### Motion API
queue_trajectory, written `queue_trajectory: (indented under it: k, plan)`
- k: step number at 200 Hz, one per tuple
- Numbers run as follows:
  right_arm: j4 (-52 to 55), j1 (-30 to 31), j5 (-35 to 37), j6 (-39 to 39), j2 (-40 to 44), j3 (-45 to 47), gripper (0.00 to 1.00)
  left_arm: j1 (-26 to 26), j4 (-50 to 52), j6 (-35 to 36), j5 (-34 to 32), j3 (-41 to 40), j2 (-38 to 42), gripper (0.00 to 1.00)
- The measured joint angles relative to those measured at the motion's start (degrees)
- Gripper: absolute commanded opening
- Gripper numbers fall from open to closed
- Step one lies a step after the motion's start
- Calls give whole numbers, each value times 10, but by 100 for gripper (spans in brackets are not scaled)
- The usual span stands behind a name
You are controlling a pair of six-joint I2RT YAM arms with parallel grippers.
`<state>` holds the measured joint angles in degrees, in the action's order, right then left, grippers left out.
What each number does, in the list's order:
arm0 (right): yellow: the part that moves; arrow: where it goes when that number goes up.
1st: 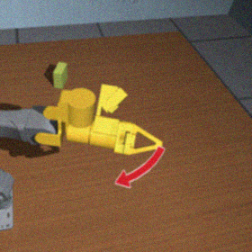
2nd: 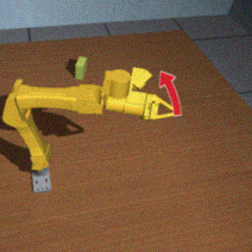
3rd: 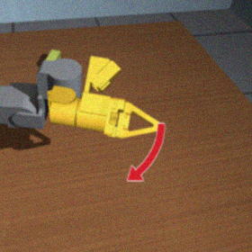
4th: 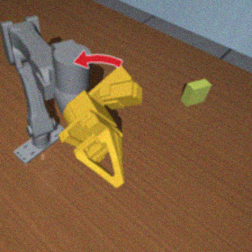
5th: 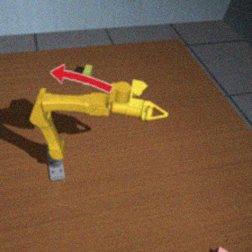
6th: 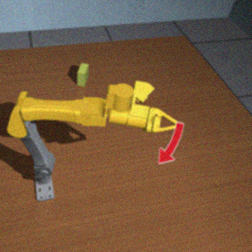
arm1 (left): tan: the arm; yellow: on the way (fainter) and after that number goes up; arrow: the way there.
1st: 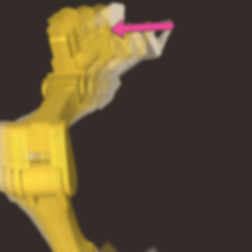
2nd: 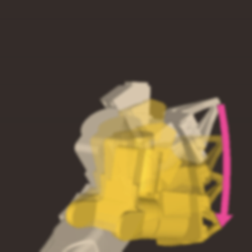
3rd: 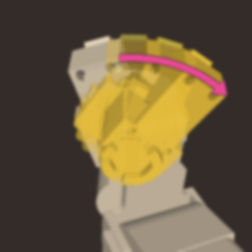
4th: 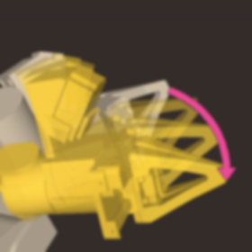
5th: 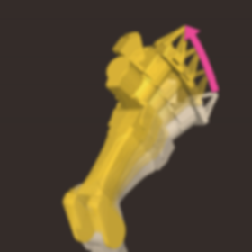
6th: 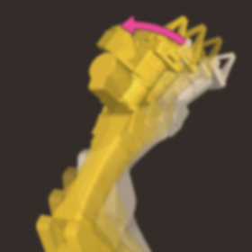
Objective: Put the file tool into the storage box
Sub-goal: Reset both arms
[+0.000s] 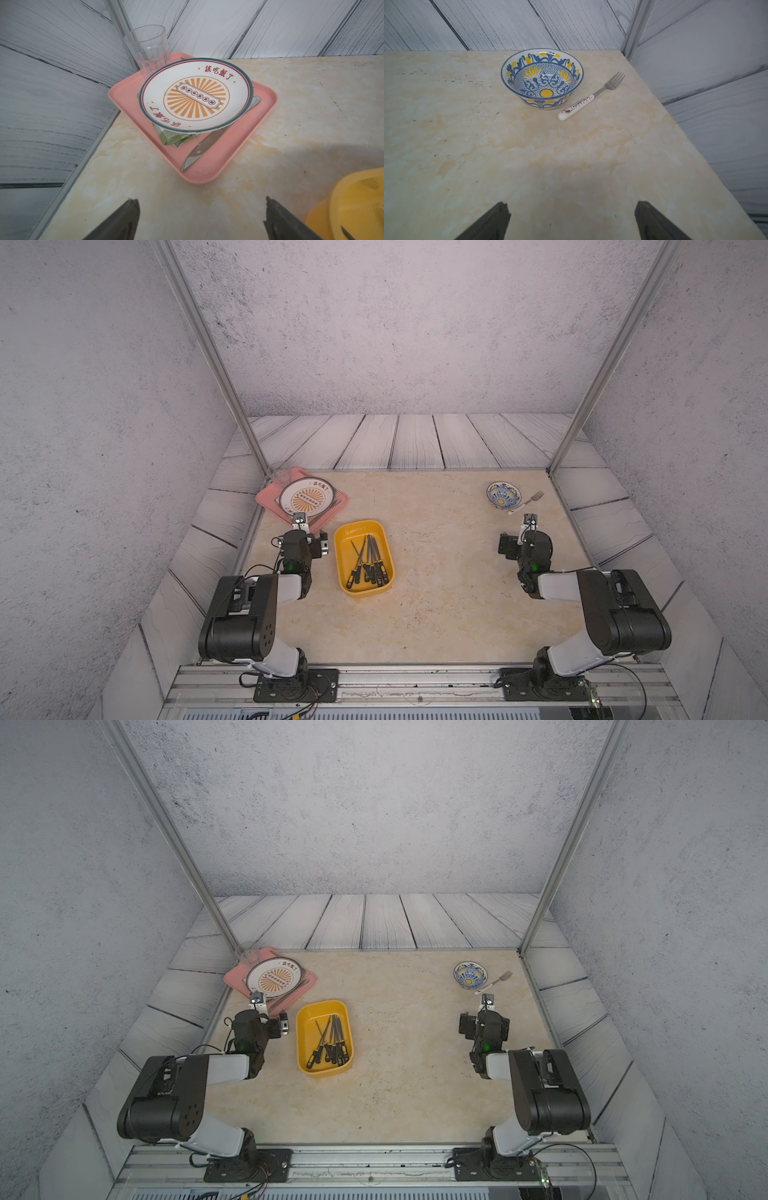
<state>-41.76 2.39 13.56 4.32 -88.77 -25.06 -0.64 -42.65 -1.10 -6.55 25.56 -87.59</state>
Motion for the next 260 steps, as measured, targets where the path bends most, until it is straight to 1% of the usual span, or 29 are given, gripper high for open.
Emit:
queue_trajectory:
  k: [125, 130, 135, 141, 151, 157, 160, 162, 164, 214, 260]
  plan:
    - [0, 0, 0, 0, 0, 0, 100, -2, 0, 0, -1, 0, 0, 98]
    - [0, 0, 0, 0, 0, 0, 97, -3, 0, 0, -3, 0, 0, 98]
    - [0, 0, -3, 0, 0, 0, 91, -4, 0, 0, -6, 0, 0, 98]
    - [1, 0, -12, -4, 0, 0, 86, -5, 0, 0, -8, 0, 0, 98]
    - [5, 0, -23, -6, 0, -2, 84, -8, -1, 0, -11, 0, 0, 98]
    - [6, -1, -29, -7, 0, -3, 85, -9, -1, 0, -12, 0, 0, 98]
    - [7, -1, -30, -8, 0, -4, 96, -9, -1, 0, -12, 0, 0, 98]
    - [8, -1, -33, -8, 0, -4, 99, -10, -1, 0, -12, 0, 0, 98]
    - [8, -1, -35, -9, 0, -4, 100, -10, -1, 0, -13, 0, 0, 98]
    - [12, -6, -60, -14, 0, -7, 100, -10, -1, 0, -17, 0, 0, 98]
    - [13, -7, -64, -14, 0, -7, 100, -12, -2, 0, -21, 0, 0, 98]
